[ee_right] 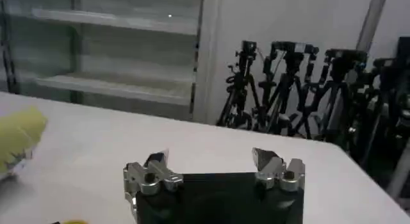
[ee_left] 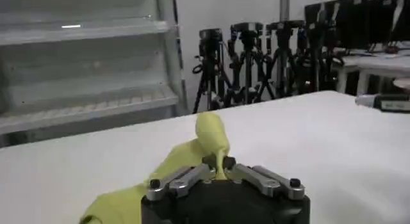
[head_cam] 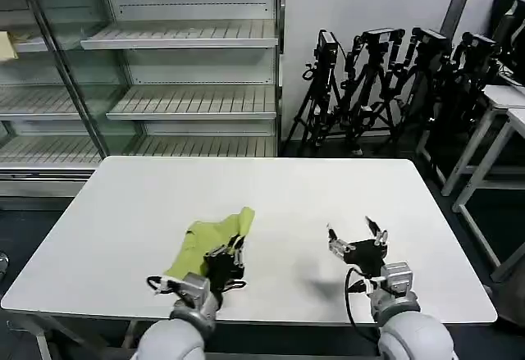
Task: Fold and organize the clothes.
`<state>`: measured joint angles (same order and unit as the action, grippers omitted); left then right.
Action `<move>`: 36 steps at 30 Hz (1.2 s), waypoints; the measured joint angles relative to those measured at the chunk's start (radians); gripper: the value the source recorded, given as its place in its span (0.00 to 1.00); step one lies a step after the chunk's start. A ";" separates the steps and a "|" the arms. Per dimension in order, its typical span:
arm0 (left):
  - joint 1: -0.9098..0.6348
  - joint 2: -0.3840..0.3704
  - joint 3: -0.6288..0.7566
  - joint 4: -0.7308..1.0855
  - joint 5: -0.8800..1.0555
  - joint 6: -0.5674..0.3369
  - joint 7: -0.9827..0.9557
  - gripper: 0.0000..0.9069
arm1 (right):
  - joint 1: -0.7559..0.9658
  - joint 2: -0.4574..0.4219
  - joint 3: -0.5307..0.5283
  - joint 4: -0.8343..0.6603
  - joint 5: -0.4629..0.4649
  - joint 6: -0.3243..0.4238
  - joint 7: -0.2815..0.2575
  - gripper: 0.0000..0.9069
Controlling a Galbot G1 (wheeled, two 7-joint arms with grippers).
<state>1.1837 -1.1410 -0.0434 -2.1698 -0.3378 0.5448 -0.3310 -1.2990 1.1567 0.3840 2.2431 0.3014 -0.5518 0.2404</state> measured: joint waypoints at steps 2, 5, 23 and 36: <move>-0.025 -0.017 0.023 0.013 -0.005 0.006 -0.010 0.43 | 0.006 -0.005 0.019 0.003 0.006 -0.002 0.000 1.00; -0.064 -0.042 0.051 0.037 -0.030 0.013 -0.032 1.00 | 0.020 -0.008 0.045 0.003 0.017 -0.005 0.000 1.00; -0.257 -0.193 0.102 0.134 -0.267 -0.001 -0.180 1.00 | 0.154 0.016 0.054 -0.105 0.016 0.025 -0.031 1.00; -0.186 -0.097 -0.094 0.114 -0.117 -0.069 -0.016 1.00 | 0.216 0.052 0.005 -0.195 -0.039 0.088 -0.052 1.00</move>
<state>0.9974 -1.2385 -0.1375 -2.0553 -0.4546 0.4754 -0.3468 -1.0825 1.2085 0.3888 2.0477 0.2629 -0.4637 0.1887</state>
